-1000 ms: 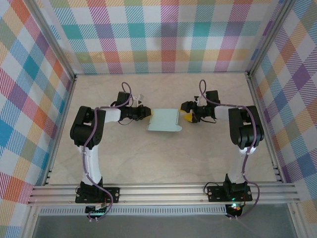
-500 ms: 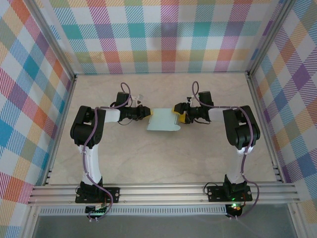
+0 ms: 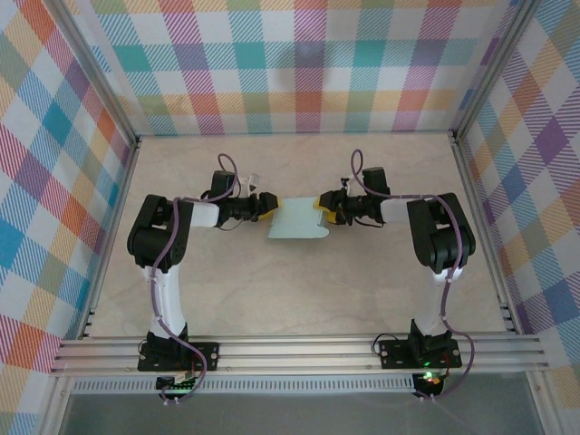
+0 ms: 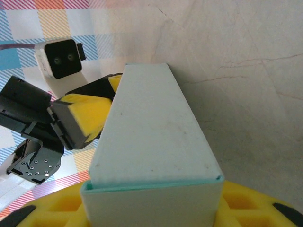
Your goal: Fold the paper box
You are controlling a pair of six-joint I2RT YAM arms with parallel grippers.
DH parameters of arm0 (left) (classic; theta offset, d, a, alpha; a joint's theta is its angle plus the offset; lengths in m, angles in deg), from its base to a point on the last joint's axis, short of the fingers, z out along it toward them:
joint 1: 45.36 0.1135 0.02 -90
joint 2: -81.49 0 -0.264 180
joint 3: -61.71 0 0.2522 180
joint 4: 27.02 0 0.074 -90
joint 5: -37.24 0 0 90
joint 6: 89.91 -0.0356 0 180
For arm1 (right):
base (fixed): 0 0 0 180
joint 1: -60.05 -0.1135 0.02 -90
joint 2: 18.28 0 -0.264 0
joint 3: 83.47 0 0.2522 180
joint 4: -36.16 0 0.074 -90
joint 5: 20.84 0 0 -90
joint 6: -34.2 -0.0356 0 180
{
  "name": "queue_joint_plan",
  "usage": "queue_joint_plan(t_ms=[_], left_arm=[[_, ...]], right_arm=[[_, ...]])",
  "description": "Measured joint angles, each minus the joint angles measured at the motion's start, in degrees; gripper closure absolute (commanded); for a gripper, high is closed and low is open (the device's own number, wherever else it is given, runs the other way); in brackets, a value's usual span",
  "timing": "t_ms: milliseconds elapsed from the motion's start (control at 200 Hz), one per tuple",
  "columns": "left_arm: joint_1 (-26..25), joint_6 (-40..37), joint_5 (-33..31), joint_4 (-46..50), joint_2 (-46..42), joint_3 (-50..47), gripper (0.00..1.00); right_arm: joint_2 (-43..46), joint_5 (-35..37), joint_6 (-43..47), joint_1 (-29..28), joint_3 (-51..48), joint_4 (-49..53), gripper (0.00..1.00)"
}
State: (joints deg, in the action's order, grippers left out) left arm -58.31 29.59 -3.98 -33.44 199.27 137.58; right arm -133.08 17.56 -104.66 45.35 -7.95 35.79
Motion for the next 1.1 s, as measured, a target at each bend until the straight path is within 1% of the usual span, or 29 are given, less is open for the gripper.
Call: queue_joint_plan(t_ms=[105,155,300,330,415,480,615,735,790,835,875,1000,1100], left_arm=[[0.00,4.50,-0.22,-4.31,-1.73,-2.29,0.07],[0.13,6.73,-0.83,-6.14,-2.64,-3.32,0.01],[0.48,14.73,-2.60,-9.09,-4.22,-5.57,0.00],[0.52,16.22,-2.73,-9.16,-4.33,-5.70,0.02],[0.63,20.48,-2.78,-8.81,-4.42,-6.01,0.13],[0.68,24.44,-2.34,-9.03,-4.42,-6.75,0.20],[0.72,35.01,-0.04,-14.60,-4.70,-9.64,0.36],[0.70,42.25,1.99,-17.11,-4.72,-10.34,0.39],[0.66,44.72,2.71,-18.67,-4.72,-10.34,0.43],[0.66,46.58,3.04,-20.15,-4.72,-10.45,0.43],[0.61,47.82,3.30,-21.59,-4.72,-10.62,0.42],[0.61,50.31,4.22,-24.55,-4.72,-11.10,0.30],[0.31,52.85,4.79,-27.80,-4.72,-11.65,0.29]], right_arm=[[0.57,-0.28,0.04,0.44,-0.76,-0.11,0.63],[1.36,-0.63,0.00,0.68,-1.60,-0.31,0.63],[3.96,-2.34,-0.92,1.44,-3.43,-3.23,0.63],[4.37,-2.82,-1.40,1.62,-3.63,-4.37,0.63],[4.79,-4.17,-2.82,1.62,-3.91,-7.41,0.63],[4.79,-4.66,-3.76,1.62,-4.00,-9.09,0.63],[4.79,-5.16,-5.35,1.62,-5.11,-10.49,0.63],[4.79,-5.77,-6.14,1.62,-5.55,-11.10,0.63],[4.79,-6.10,-6.51,1.62,-5.57,-12.00,0.63],[4.79,-6.34,-7.17,1.62,-5.57,-12.98,0.63],[4.79,-6.64,-7.76,1.62,-5.60,-13.79,0.64],[4.68,-7.52,-10.12,1.66,-5.79,-16.92,0.64],[4.33,-8.09,-12.57,1.66,-5.84,-20.15,0.64]])
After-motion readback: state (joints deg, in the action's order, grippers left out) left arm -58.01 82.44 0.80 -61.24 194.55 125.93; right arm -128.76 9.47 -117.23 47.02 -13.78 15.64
